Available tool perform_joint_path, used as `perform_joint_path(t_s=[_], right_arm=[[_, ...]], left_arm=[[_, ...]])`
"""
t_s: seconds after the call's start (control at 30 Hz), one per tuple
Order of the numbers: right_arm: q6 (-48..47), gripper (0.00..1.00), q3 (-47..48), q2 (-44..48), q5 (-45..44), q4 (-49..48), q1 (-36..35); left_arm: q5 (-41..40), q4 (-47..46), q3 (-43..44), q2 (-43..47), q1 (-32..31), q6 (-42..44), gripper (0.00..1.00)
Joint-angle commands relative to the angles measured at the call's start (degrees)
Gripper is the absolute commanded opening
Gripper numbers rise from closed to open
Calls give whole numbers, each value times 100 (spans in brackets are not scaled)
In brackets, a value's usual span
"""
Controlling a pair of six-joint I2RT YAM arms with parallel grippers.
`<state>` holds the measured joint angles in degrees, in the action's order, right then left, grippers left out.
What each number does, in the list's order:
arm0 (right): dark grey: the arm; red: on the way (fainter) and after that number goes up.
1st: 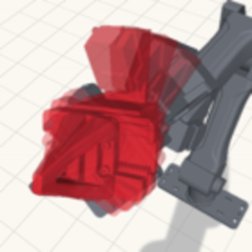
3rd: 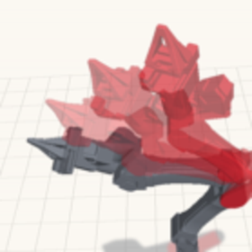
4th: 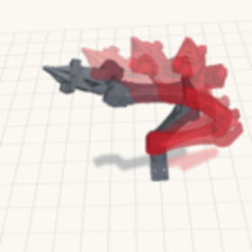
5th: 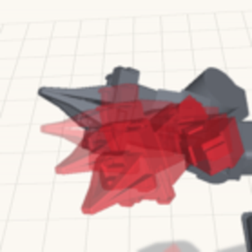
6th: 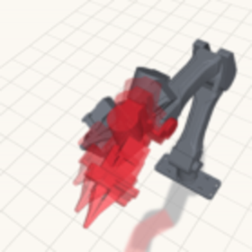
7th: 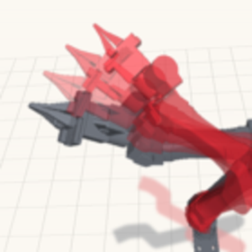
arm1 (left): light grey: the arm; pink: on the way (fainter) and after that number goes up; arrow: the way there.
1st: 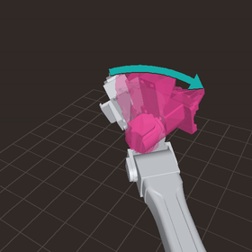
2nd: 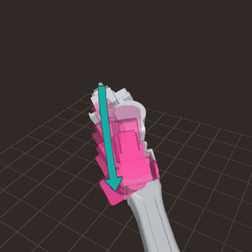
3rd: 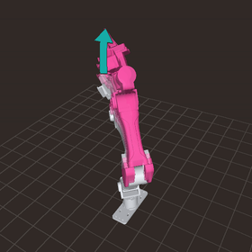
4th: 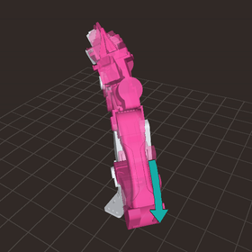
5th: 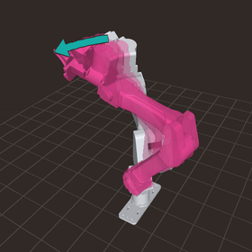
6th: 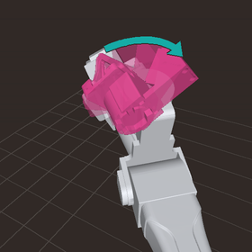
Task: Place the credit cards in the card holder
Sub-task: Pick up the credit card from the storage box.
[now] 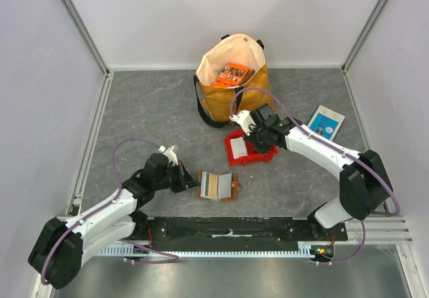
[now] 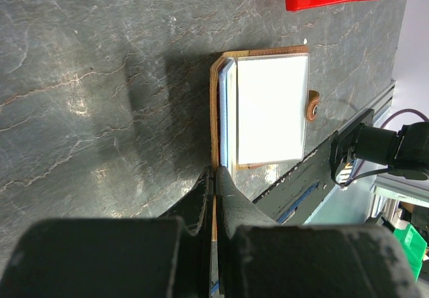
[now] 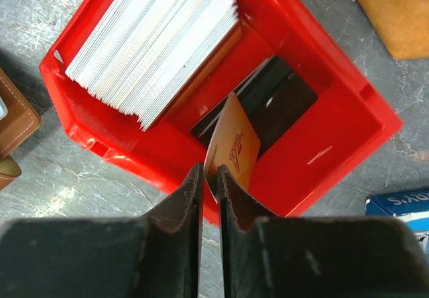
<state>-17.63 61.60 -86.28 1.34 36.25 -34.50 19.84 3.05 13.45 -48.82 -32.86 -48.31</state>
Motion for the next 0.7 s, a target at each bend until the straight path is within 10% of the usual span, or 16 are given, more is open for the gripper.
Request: perform_joint_path(t_s=[0.0,0.43,0.67], right_arm=[[-48,15,264,-178,112,75,57],[163,0,616,-197,-292,32,66],[575,0,722,672,-653,-100,75]], left_arm=[[143,-138,175,39,-10,208,2],[91,-41,166,206,-10,208,2],[-269,380,149,583,-10,86,25]])
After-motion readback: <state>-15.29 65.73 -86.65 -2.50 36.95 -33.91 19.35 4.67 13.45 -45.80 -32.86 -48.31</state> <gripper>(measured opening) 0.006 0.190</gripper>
